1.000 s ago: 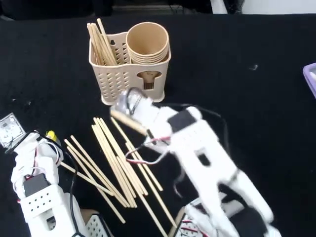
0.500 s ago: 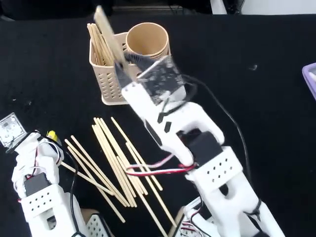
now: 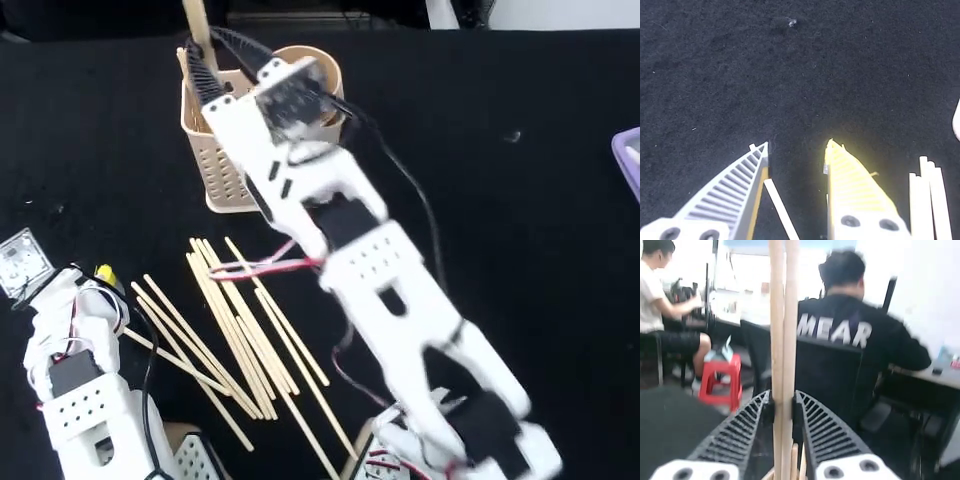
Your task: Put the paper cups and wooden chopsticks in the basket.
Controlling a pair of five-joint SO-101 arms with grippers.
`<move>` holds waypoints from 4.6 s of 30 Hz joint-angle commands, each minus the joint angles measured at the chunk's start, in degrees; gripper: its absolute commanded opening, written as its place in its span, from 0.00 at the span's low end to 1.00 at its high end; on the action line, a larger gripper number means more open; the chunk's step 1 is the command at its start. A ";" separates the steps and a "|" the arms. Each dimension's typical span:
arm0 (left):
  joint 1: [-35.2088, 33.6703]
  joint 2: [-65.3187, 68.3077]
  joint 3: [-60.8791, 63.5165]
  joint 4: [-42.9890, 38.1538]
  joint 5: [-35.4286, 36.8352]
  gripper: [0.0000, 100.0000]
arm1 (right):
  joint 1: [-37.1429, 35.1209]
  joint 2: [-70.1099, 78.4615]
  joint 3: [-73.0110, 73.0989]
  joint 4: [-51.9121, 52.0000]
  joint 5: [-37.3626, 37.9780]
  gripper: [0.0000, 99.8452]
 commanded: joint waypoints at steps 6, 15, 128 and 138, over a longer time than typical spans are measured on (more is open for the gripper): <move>0.75 -0.70 -2.15 -1.14 -0.70 0.19 | 1.58 11.91 -5.41 0.18 -0.26 0.01; 0.75 -0.70 -2.15 -1.14 -0.70 0.19 | -0.18 4.70 -5.67 18.29 -0.35 0.20; -12.26 -0.79 -2.15 -6.68 8.26 0.19 | -25.93 3.12 28.18 45.45 -12.40 0.01; -12.09 -0.79 -2.15 -6.51 8.26 0.19 | -7.21 -13.05 30.29 55.47 0.53 0.01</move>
